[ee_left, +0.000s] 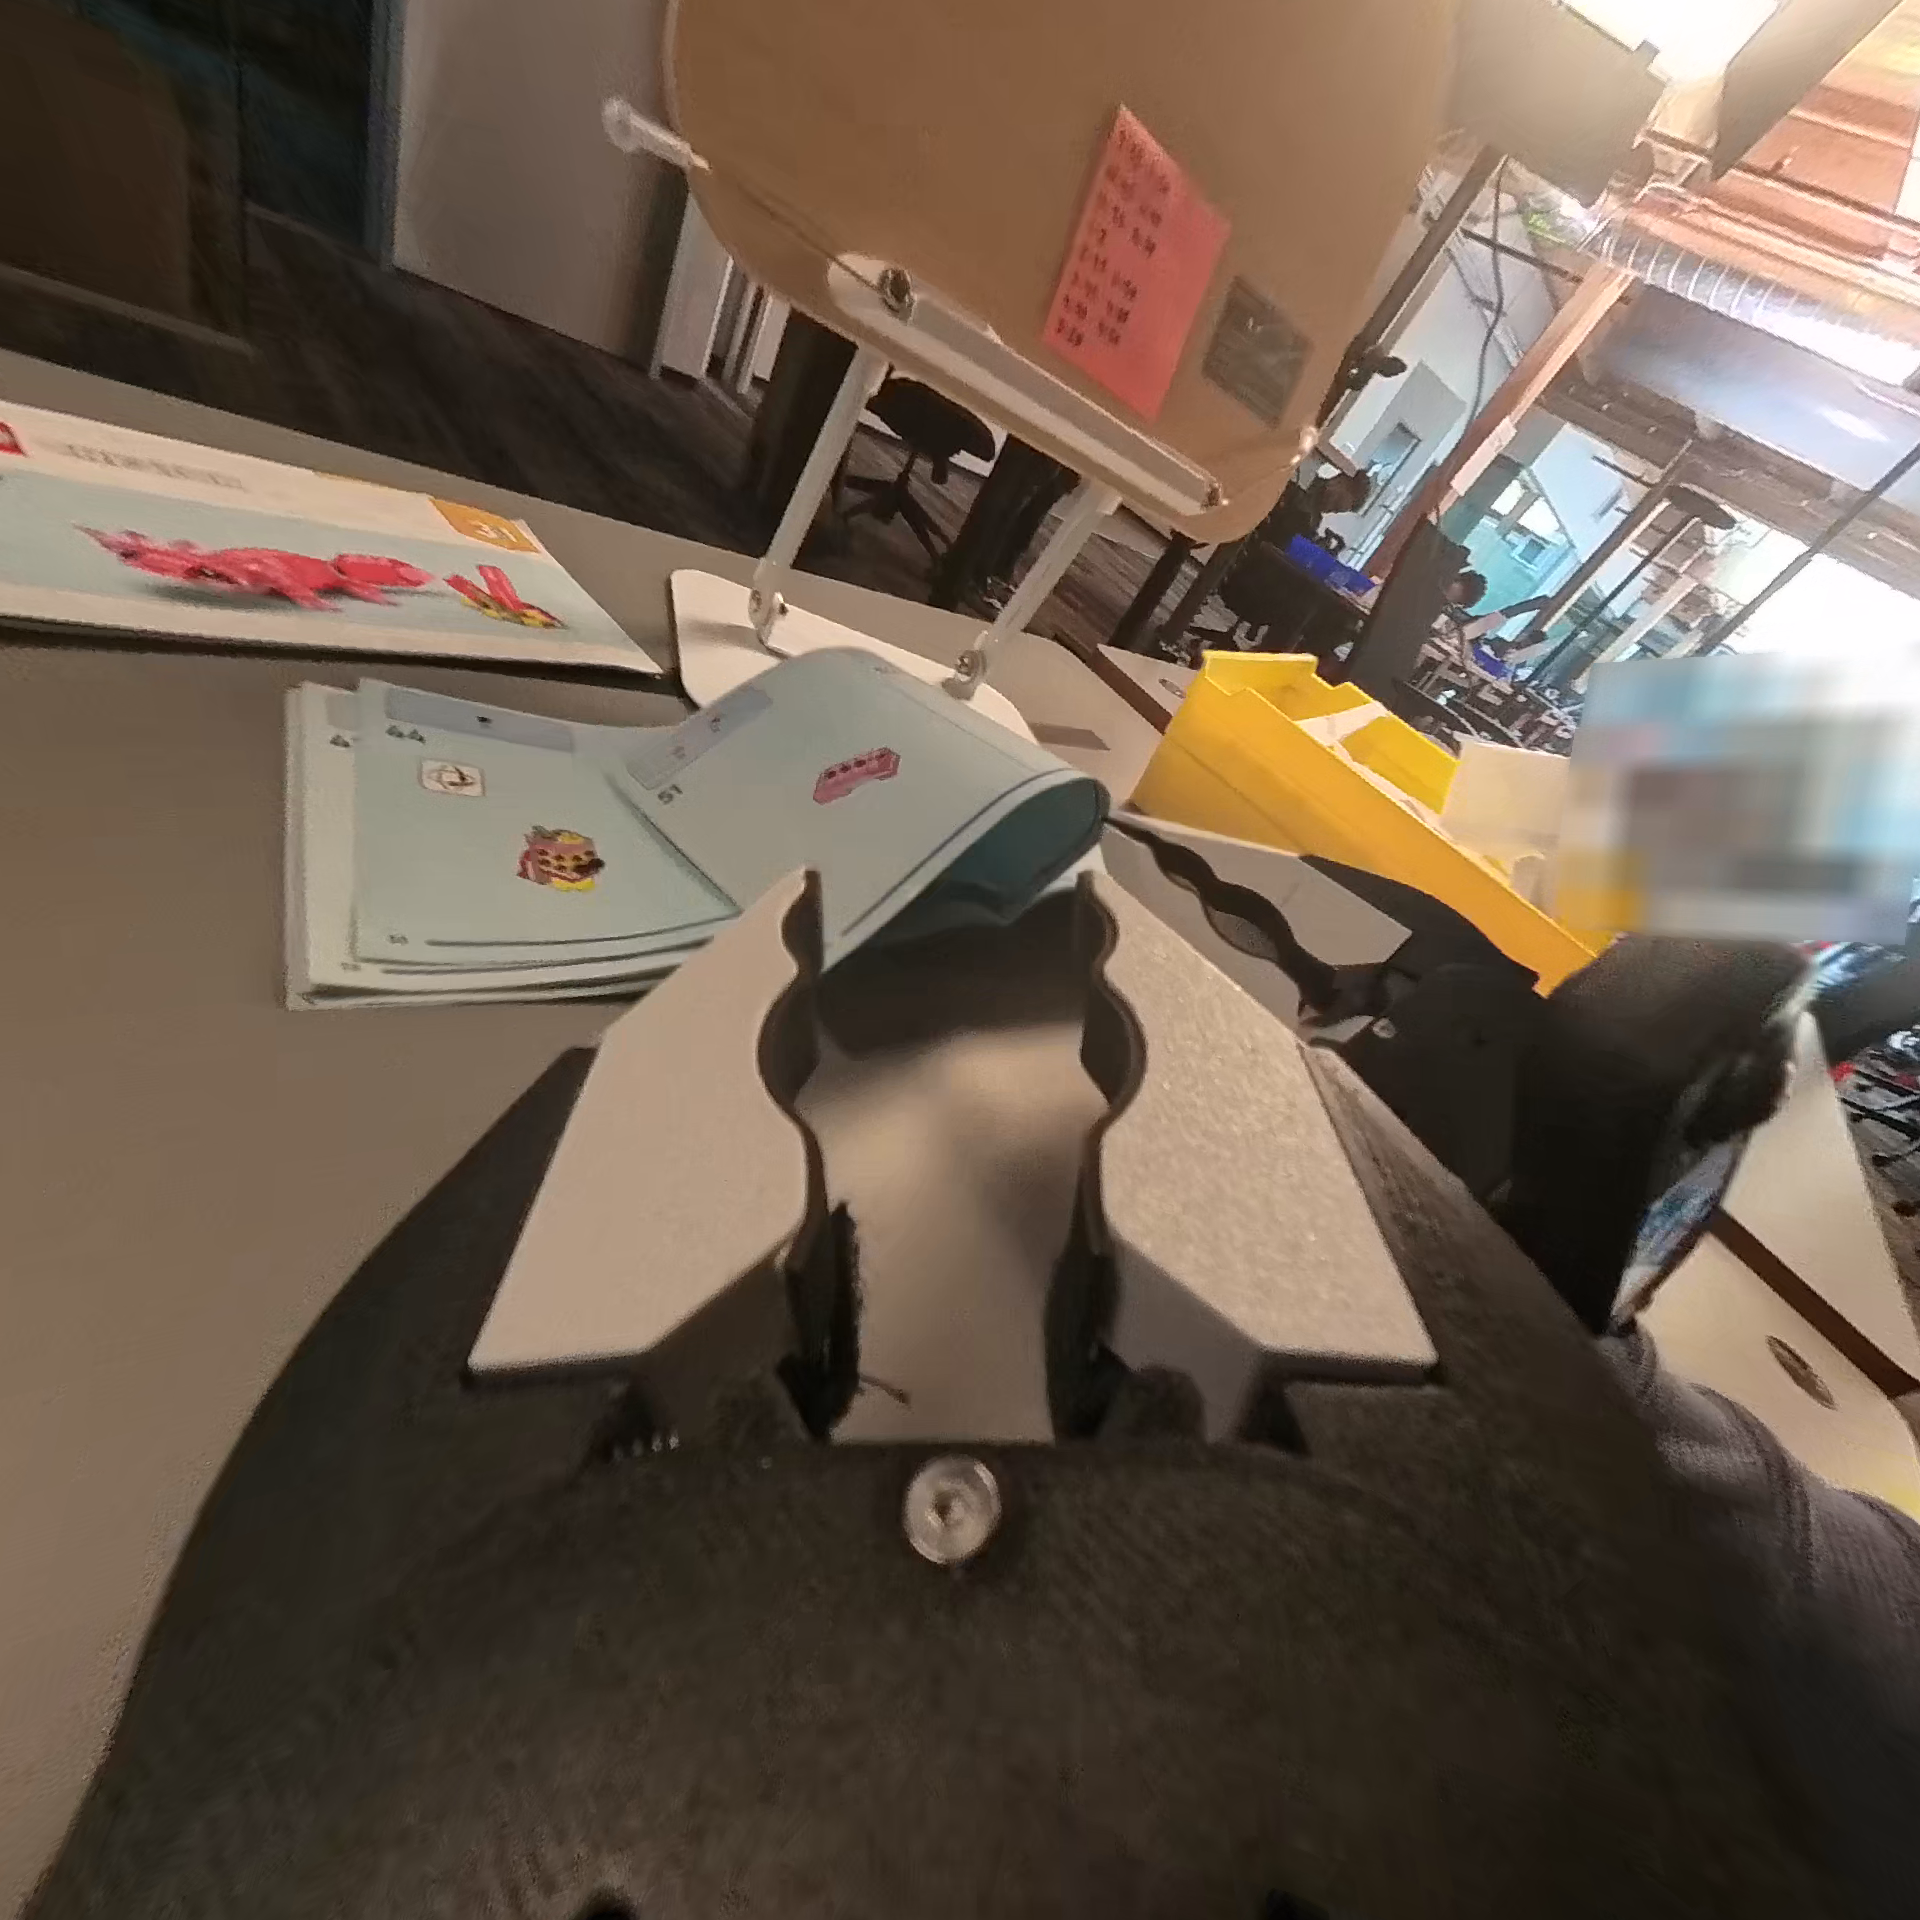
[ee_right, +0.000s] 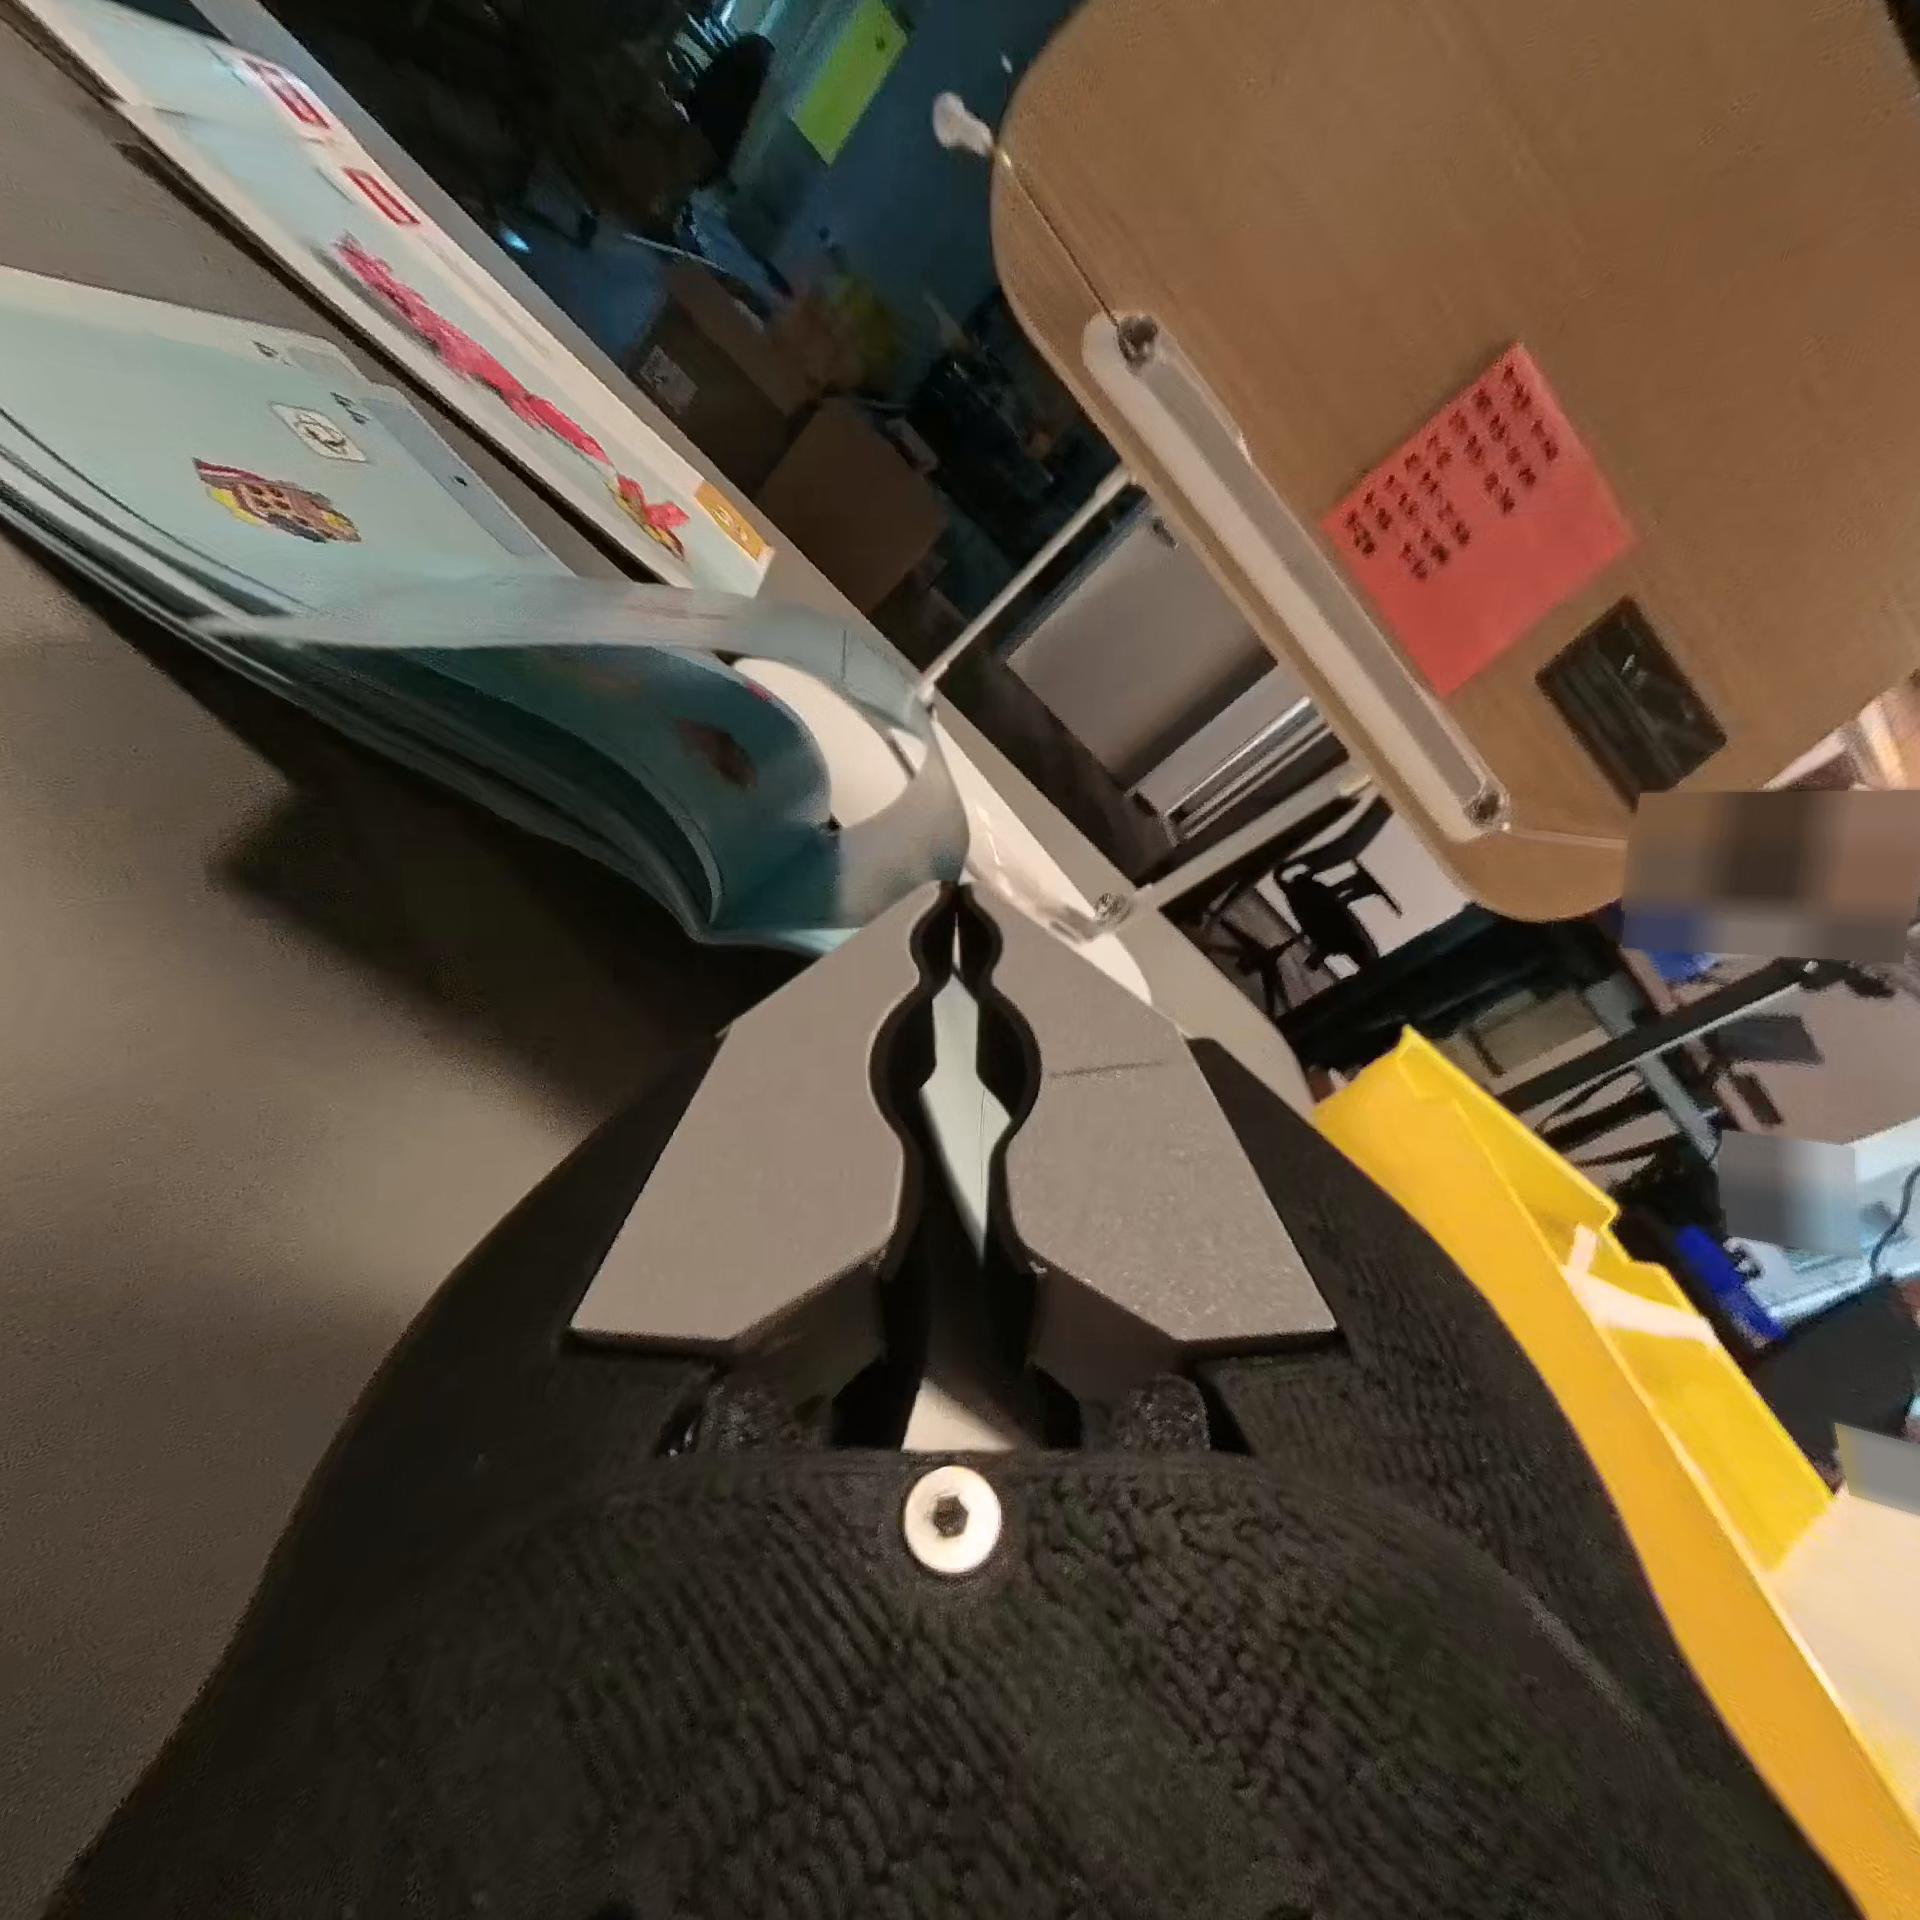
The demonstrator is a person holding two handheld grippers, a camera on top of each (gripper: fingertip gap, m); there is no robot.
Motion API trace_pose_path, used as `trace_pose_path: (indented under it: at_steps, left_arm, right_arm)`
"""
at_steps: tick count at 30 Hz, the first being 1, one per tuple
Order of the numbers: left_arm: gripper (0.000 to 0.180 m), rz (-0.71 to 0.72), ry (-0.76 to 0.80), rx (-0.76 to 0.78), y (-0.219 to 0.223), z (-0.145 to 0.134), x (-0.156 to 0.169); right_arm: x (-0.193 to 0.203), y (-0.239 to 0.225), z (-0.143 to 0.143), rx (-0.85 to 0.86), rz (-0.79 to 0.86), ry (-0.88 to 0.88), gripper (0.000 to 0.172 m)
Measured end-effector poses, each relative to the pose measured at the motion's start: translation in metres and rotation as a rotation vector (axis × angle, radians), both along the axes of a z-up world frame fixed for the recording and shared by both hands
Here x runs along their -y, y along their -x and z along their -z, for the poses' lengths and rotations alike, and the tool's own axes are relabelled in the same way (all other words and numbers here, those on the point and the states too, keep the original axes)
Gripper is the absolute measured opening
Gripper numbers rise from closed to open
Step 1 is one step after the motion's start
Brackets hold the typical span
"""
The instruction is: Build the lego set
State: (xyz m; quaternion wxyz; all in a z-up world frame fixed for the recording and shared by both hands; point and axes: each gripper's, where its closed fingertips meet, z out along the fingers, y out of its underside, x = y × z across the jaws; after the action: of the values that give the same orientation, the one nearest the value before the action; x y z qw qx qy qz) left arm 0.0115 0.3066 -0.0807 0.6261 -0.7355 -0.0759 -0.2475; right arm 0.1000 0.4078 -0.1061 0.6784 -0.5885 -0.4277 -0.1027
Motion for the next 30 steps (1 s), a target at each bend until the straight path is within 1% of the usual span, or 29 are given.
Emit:
trace_pose_path:
  at_steps: [3, 7, 10, 14, 16, 20, 23, 25, 28, 30]
  left_arm:
    - [0.047, 0.040, 0.044, 0.053, -0.007, 0.005, -0.005]
    - [0.046, 0.138, 0.128, 0.195, -0.020, 0.008, -0.011]
    - [0.047, 0.134, 0.177, 0.238, -0.017, 0.014, -0.018]
    - [0.049, 0.111, 0.166, 0.317, -0.009, 0.007, -0.030]
    - [0.053, 0.111, 0.184, 0.315, -0.008, 0.008, -0.038]
    - [0.061, 0.094, 0.204, 0.190, -0.005, 0.009, -0.050]
    - [0.065, 0.123, 0.246, 0.160, -0.010, 0.016, -0.060]
    - [0.066, 0.148, 0.280, 0.187, -0.013, 0.025, -0.068]
    - [0.057, 0.173, 0.279, 0.283, -0.016, 0.032, -0.078]
    - [0.056, 0.196, 0.292, 0.349, -0.018, 0.037, -0.080]
  right_arm:
    - [-0.005, -0.008, 0.004, -0.043, 0.016, 0.062, 0.000]
    - [-0.007, -0.012, 0.006, -0.099, 0.012, 0.132, 0.000]
    - [-0.006, -0.013, 0.007, -0.103, 0.006, 0.139, 0.000]
    - [-0.005, -0.016, 0.007, -0.106, 0.006, 0.146, 0.000]
    - [-0.005, -0.018, 0.007, -0.104, 0.006, 0.146, 0.000]
    - [-0.006, -0.022, 0.007, -0.093, 0.015, 0.141, 0.000]
    - [-0.006, -0.023, 0.008, -0.091, 0.015, 0.141, 0.000]
    - [-0.006, -0.022, 0.009, -0.076, 0.014, 0.133, 0.000]
    - [-0.005, -0.019, 0.012, -0.046, 0.000, 0.127, 0.001]
    - [-0.004, -0.015, 0.014, -0.018, -0.018, 0.124, 0.010]
